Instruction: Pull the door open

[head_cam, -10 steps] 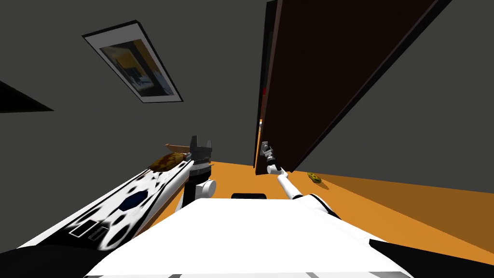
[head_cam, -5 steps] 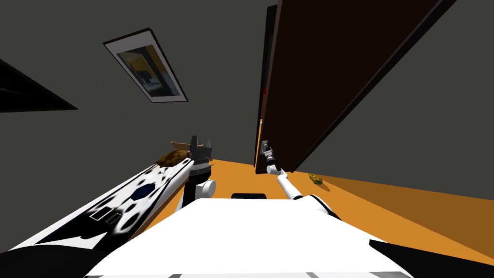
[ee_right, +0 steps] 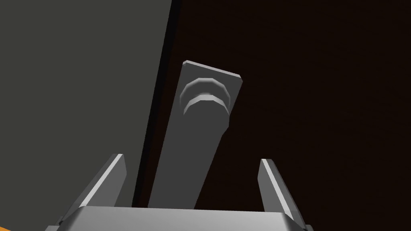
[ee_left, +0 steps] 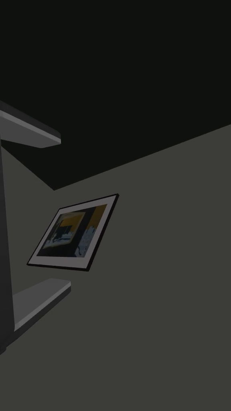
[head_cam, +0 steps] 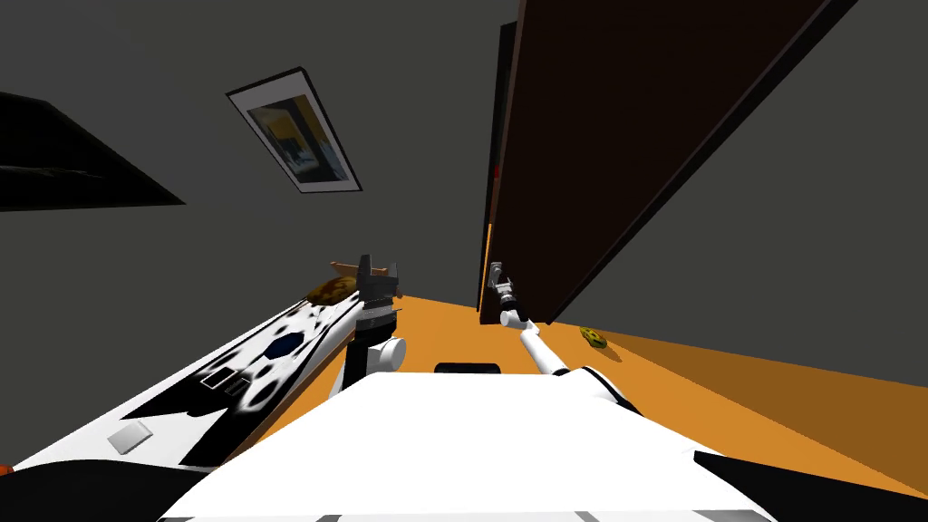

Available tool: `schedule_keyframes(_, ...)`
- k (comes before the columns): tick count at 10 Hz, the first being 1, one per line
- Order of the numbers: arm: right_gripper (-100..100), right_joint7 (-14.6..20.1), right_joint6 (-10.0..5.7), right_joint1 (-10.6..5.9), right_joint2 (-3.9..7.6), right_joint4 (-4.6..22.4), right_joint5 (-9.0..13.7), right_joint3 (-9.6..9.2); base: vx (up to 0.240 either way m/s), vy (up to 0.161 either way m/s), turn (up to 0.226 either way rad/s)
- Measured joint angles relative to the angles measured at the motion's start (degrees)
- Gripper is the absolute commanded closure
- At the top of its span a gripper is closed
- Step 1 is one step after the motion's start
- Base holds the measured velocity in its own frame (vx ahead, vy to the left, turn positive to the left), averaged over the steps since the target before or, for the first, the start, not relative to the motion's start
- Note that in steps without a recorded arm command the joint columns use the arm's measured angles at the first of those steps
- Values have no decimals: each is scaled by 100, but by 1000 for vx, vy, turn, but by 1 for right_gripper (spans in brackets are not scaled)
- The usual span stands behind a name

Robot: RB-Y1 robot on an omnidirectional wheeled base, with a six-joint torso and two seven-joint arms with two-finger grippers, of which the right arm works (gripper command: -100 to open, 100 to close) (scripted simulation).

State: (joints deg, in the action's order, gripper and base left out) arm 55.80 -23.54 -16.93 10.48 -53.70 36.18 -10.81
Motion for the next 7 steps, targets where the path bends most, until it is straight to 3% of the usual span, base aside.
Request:
schedule_keyframes(5, -100, 695, -23, 47, 5, -86, 398, -128, -64, -58, 62)
schedule_keyframes(6, -100, 805, -25, 57, 7, -103, 465, -149, -22, -26, 7)
schedule_keyframes(7, -100, 828, -26, 58, 7, -104, 472, -151, 65, 46, 205)
